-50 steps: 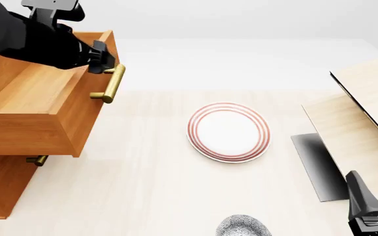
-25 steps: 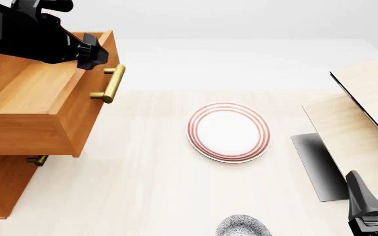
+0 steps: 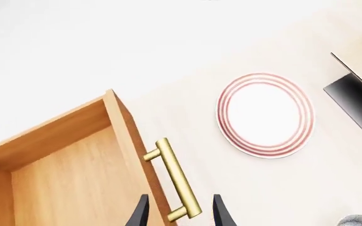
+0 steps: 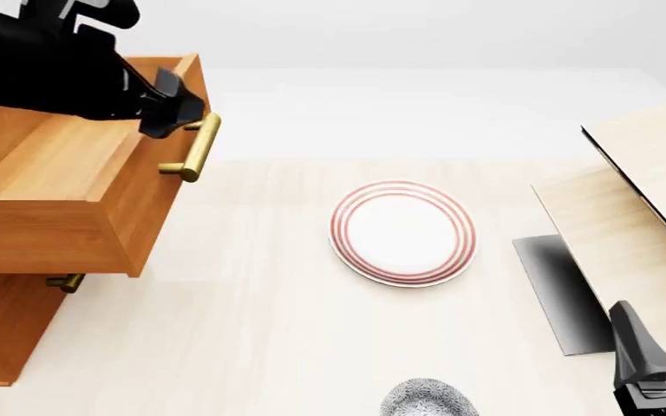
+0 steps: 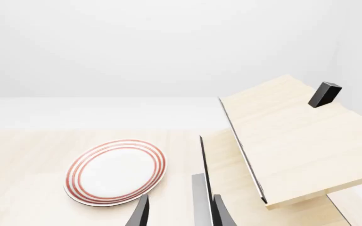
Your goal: Open the top drawer of the cabinet and put the bowl in it.
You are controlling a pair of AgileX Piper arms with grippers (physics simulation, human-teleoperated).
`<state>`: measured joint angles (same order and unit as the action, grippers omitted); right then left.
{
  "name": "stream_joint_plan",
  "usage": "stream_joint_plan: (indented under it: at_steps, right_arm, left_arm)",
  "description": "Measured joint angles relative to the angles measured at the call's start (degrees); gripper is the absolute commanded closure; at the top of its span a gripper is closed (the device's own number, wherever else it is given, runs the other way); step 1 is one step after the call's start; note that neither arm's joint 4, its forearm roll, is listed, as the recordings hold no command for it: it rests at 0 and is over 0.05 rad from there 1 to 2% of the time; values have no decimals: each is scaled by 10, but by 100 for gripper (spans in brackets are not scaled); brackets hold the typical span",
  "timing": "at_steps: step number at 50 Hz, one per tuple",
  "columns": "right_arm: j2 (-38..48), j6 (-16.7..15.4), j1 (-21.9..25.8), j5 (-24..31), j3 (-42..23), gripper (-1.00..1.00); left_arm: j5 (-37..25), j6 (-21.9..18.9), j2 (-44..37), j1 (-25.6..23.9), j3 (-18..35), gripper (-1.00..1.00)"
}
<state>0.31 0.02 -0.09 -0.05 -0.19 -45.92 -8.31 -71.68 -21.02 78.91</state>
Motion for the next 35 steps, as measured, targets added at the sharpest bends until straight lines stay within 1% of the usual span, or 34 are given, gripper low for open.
stream_joint_plan:
  at_steps: [19,35]
  right_arm:
    - [0,0,0,0,0,-100]
    - [0,0,0,0,0,-100]
  left_arm:
    - [23,-24,28,-57,-48,-100]
    - [62,-14,44,-103,-102,-100]
